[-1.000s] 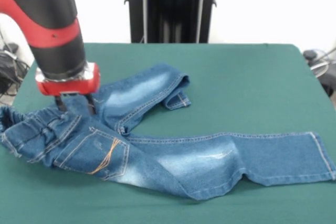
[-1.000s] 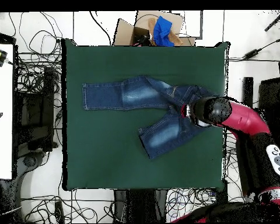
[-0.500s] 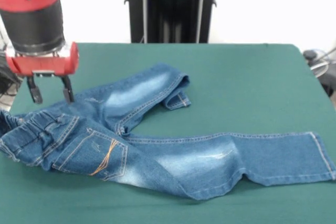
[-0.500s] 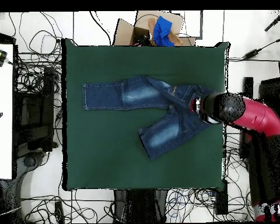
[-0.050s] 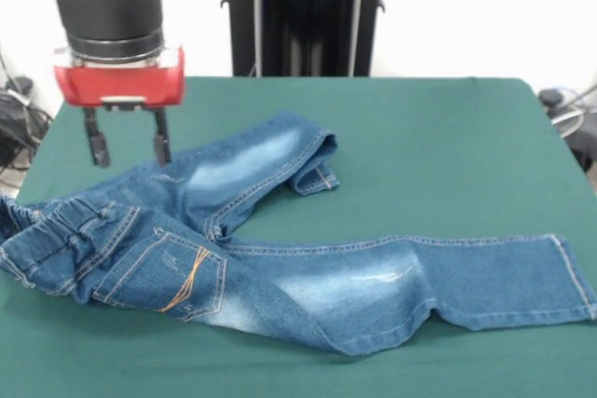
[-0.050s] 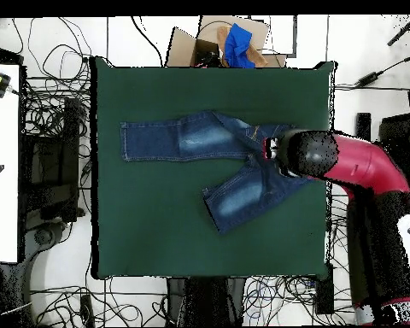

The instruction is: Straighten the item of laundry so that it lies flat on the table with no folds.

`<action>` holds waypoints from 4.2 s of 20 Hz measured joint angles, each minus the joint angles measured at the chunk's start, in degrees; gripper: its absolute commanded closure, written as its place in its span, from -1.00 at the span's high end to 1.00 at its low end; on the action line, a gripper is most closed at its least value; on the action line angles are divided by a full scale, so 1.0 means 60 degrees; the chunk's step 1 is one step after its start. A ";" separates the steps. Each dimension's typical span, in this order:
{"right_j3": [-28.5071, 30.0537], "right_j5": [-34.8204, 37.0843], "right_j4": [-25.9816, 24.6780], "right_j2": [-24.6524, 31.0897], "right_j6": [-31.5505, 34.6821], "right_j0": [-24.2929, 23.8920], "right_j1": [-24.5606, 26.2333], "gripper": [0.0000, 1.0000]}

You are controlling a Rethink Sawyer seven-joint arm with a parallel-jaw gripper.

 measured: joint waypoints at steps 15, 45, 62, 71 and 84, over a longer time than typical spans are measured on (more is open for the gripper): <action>0.0442 -0.2169 -0.0496 -0.0060 0.0000 0.0216 0.1362 1.00; 0.0602 -0.3753 -0.1035 0.0141 0.0000 -0.0482 0.2413 1.00; 0.0751 -0.1490 0.0577 0.0141 0.0000 0.0546 -0.0631 1.00; 0.0754 -0.1492 0.0571 0.0046 0.0000 0.0808 -0.0340 1.00; 0.1314 -0.3342 -0.0911 0.0057 0.0000 -0.0543 0.2088 1.00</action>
